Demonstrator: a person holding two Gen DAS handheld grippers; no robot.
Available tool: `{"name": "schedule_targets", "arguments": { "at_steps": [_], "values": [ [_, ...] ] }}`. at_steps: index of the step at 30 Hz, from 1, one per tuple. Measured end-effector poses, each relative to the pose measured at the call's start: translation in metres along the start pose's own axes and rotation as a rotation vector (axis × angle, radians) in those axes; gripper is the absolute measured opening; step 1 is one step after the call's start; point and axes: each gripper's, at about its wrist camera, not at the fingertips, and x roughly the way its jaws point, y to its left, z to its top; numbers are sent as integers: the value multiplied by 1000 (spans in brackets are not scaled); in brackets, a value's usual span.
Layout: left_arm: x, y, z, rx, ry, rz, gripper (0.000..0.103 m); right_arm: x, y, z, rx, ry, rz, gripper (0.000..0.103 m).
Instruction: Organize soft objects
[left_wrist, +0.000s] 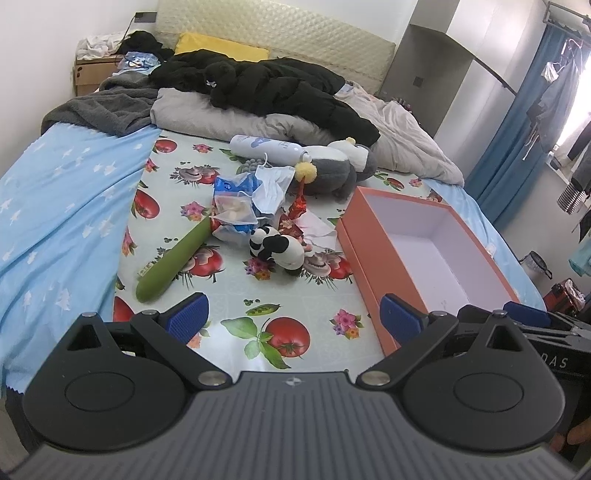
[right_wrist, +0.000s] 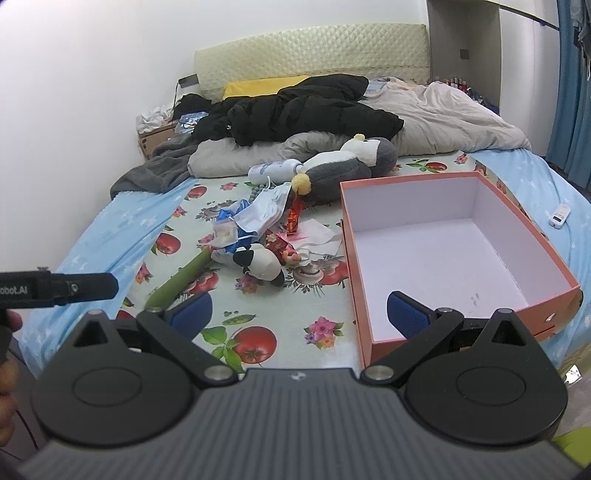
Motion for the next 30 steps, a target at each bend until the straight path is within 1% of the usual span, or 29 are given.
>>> {"name": "schedule_targets", "arguments": {
  "at_steps": [4,7,10,12,15,19,21,24,30],
  "values": [
    [-1,2,1,-1,5,-7,101,0,2,0,4,-3,11,103],
    [-1,4,-1,7,0,-14,101,3,2,-4,-20,-2,25,103],
    [2,3,-3,19,2,-1,101,8,3,-6,-31,9,22,103],
    [2,2,-4,24,6,12,101,5,5,-6,-30,1,21,103],
    [0,0,-5,37,0,-10,101,2,4,-9,-14,-9,17,103],
    [3,-2,-9,44,6,-25,101,3,-1,-12,-5,6,22,103],
    [6,-4,-10,47,10,-21,101,3,-2,-13,-6,3,19,102],
    [10,-4,-12,50,18,-23,101,6,-3,-13,2,6,34,99],
    [26,-1,-14,36,40,-28,101,20,-2,-11,2,-2,51,95]
  ]
}}
